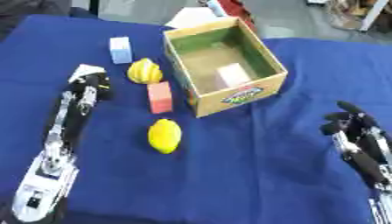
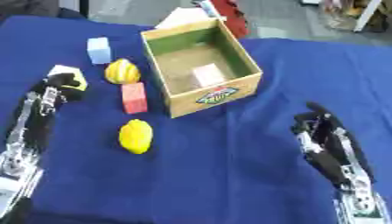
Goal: Pick up objects on the table and place them in the box.
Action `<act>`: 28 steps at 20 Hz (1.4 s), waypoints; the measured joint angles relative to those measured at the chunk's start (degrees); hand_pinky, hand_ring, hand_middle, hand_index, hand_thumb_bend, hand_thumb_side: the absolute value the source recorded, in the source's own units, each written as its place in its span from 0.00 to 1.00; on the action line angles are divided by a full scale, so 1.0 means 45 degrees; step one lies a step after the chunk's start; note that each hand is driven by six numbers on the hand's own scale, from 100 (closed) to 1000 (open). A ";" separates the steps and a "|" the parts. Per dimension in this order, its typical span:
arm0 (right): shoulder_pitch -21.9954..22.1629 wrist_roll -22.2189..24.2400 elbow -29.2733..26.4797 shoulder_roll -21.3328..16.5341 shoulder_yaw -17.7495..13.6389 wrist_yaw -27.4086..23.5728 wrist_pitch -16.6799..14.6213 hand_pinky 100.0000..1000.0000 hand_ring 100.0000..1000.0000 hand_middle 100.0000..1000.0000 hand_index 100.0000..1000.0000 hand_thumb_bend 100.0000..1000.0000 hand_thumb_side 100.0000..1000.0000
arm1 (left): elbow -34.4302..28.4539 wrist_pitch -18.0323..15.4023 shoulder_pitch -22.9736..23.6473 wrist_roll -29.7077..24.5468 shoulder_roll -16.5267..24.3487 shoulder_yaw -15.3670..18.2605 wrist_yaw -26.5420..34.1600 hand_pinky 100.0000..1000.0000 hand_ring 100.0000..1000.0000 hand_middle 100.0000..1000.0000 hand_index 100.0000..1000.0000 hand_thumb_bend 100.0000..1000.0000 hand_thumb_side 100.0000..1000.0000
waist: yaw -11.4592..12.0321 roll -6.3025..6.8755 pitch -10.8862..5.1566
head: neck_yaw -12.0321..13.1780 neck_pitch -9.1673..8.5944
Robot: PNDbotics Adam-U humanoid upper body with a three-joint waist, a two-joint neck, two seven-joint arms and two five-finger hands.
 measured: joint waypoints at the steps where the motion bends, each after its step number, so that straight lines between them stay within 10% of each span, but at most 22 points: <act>1: 0.0000 0.0000 0.0000 0.0000 0.0000 0.0000 0.0000 0.62 0.58 0.62 0.89 0.00 0.31 | -0.0002 0.0008 -0.0030 0.0011 0.0003 0.0020 -0.0008 0.64 0.59 0.57 0.72 0.00 0.72 | 0.0000 0.0000 0.0000 | -0.0001 0.0000; 16: 0.0012 0.0000 0.0000 0.0000 0.0000 0.0000 0.0000 0.62 0.58 0.62 0.89 0.00 0.30 | -0.0074 0.0039 -0.0300 0.0060 0.0443 0.0059 -0.0164 0.64 0.59 0.58 0.73 0.00 0.63 | 0.0000 0.0000 0.0000 | -0.0198 0.0037; 23: 0.0117 -0.0005 0.0000 -0.0019 -0.0002 0.0000 0.0005 0.62 0.58 0.62 0.89 0.00 0.30 | 0.0111 0.0644 -0.1961 -0.0384 0.4149 0.0212 -0.1795 0.70 0.64 0.63 0.77 0.00 0.31 | -0.0027 0.0031 0.0000 | -0.0375 0.0142; 28: 0.0190 0.0021 0.0004 -0.0107 0.0000 0.0003 0.0019 0.62 0.58 0.62 0.89 0.00 0.30 | 0.1871 0.0743 -0.3633 -0.2789 0.7074 -0.0275 -0.4058 0.79 0.73 0.73 0.84 0.11 0.23 | -0.0108 0.0145 -0.0145 | -0.0491 0.0247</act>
